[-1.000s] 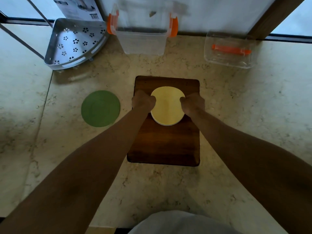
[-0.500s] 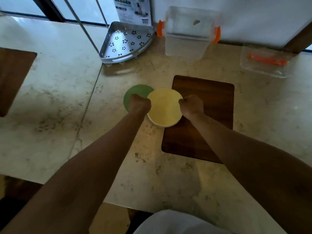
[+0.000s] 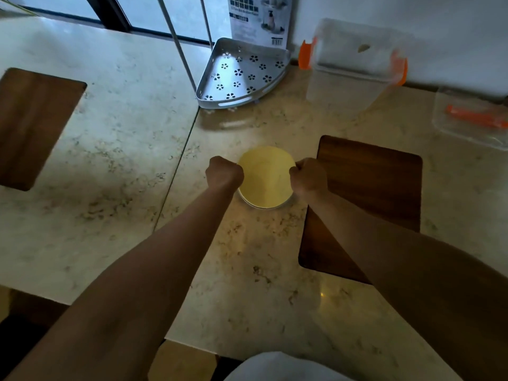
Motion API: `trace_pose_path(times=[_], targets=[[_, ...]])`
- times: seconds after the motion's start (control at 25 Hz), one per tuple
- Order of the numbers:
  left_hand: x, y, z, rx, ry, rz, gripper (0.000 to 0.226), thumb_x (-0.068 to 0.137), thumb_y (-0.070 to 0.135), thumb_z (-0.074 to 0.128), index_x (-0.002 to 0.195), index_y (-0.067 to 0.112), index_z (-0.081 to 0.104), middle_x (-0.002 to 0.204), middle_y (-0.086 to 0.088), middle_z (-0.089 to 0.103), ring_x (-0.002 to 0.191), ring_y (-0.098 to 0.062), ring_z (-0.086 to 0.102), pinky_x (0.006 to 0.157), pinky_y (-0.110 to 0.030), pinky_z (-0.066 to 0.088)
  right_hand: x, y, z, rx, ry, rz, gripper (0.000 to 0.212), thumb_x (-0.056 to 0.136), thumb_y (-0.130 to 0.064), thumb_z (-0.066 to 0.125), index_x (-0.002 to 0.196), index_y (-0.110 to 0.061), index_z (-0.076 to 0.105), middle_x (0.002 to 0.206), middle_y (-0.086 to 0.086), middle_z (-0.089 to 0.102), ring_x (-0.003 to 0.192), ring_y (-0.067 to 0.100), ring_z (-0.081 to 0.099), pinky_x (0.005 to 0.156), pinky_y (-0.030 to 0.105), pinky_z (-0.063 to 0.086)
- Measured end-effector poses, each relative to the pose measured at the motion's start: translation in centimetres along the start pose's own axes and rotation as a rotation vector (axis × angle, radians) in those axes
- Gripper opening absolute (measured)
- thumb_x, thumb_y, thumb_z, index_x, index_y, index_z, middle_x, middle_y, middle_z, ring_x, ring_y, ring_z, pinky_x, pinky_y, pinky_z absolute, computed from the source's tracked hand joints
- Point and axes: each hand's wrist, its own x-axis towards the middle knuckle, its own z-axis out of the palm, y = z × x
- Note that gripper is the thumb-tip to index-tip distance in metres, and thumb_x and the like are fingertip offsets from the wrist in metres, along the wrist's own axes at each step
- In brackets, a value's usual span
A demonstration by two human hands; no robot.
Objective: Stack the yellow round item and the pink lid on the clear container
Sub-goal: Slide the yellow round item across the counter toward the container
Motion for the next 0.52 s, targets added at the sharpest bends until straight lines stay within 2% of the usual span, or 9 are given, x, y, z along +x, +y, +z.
trace_pose_path(times=[0.08,0.16,0.24,0.36,0.52], targets=[[0.9,-0.2,0.1,-0.017,-0.002,-0.005,0.01,0.07,-0.001,0.059,0.069,0.004,0.068,0.072,-0.016,0.069,0.072,-0.031,0.069,0.071,-0.044,0.062,0.9,-0.3,0.9,-0.019,0.01,0.004,0.023,0.09,-0.019,0.051,0.082,-0.004,0.067,0.083,0.011,0.068,0.078,0.027,0.064,0.065,0.034,0.049],[1.9,-0.3,0.4,-0.028,-0.012,-0.011,0.013,0.07,-0.003,0.06,0.07,0.005,0.07,0.073,-0.016,0.07,0.071,-0.03,0.069,0.069,-0.043,0.062,1.8,-0.5,1.7,-0.016,0.034,0.022,0.028,0.09,-0.023,0.052,0.099,-0.003,0.069,0.099,0.013,0.072,0.092,0.031,0.067,0.073,0.036,0.054],[2.4,-0.4,0.6,-0.033,-0.027,-0.006,0.017,0.069,-0.003,0.06,0.077,0.003,0.074,0.08,-0.019,0.072,0.074,-0.031,0.07,0.069,-0.042,0.063,2.2,-0.4,2.1,-0.013,0.058,0.034,0.03,0.089,-0.024,0.053,0.103,-0.003,0.068,0.102,0.015,0.072,0.094,0.032,0.067,0.071,0.035,0.052],[3.2,-0.6,0.9,-0.021,-0.043,-0.003,0.019,0.066,-0.005,0.057,0.076,-0.002,0.073,0.083,-0.025,0.072,0.072,-0.033,0.07,0.067,-0.049,0.062,2.9,0.0,2.9,-0.017,0.056,0.059,0.032,0.088,-0.027,0.053,0.105,-0.002,0.066,0.103,0.016,0.071,0.094,0.033,0.066,0.068,0.033,0.049],[3.5,-1.2,1.1,0.01,-0.068,0.009,0.02,0.067,-0.006,0.057,0.07,0.008,0.071,0.074,-0.021,0.067,0.073,-0.038,0.071,0.069,-0.054,0.061,3.1,0.4,3.1,-0.025,0.05,0.059,0.033,0.088,-0.028,0.053,0.104,-0.003,0.068,0.101,0.014,0.072,0.093,0.031,0.066,0.065,0.029,0.044]])
